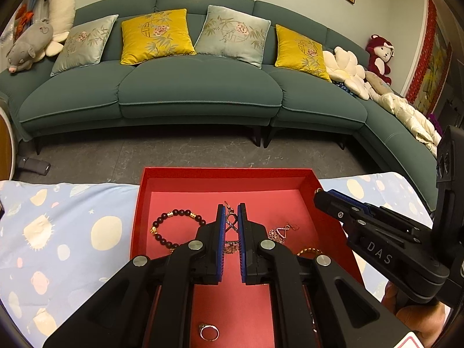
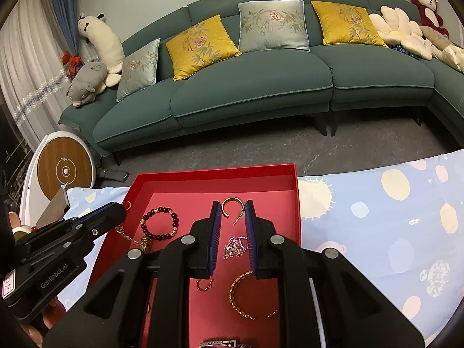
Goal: Organize jewelry
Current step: 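Lower both earrings into the tray and open both grippers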
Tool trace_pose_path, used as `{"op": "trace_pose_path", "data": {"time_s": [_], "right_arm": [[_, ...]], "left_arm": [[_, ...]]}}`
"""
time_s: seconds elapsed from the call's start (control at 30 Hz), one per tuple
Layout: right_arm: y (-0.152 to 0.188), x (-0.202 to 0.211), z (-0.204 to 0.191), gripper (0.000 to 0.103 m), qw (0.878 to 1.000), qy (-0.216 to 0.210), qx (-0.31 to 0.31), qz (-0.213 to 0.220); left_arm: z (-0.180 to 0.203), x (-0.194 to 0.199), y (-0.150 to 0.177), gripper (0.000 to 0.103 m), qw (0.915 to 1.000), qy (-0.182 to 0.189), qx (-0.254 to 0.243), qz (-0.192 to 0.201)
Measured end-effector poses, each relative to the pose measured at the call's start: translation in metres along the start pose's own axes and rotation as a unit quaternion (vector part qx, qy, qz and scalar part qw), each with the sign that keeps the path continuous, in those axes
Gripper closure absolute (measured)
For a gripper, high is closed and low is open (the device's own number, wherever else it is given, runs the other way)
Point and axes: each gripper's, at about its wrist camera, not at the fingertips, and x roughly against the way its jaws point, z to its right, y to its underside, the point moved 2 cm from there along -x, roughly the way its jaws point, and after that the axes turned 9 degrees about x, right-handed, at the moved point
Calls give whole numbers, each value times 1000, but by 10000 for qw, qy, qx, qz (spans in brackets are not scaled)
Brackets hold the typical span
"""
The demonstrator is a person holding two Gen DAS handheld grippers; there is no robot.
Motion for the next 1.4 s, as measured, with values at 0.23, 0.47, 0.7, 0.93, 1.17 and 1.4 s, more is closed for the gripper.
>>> {"op": "trace_pose_path", "data": {"time_s": [0.23,0.47,0.7,0.93,1.17,1.4], "right_arm": [[3,-12,-10,87,9997,140,166,-80],[3,-18,-8,87,9996,197,150,-137],[3,-25,-12,87,9989,269,296,-229],[3,-29,-17,87,9981,329,379,-371],[3,-31,-17,86,9975,380,410,-425],[4,-31,-15,86,9979,370,331,-410]], "left_arm": [[2,-17,4,97,9998,-197,-39,-58],[4,-28,8,97,9995,-300,-37,-92],[9,-33,13,97,9989,-442,-105,-65],[4,-37,15,97,9989,-470,-16,-62],[-6,-41,14,97,9989,-376,210,-209],[-11,-38,15,89,9987,-315,362,-169]]}}
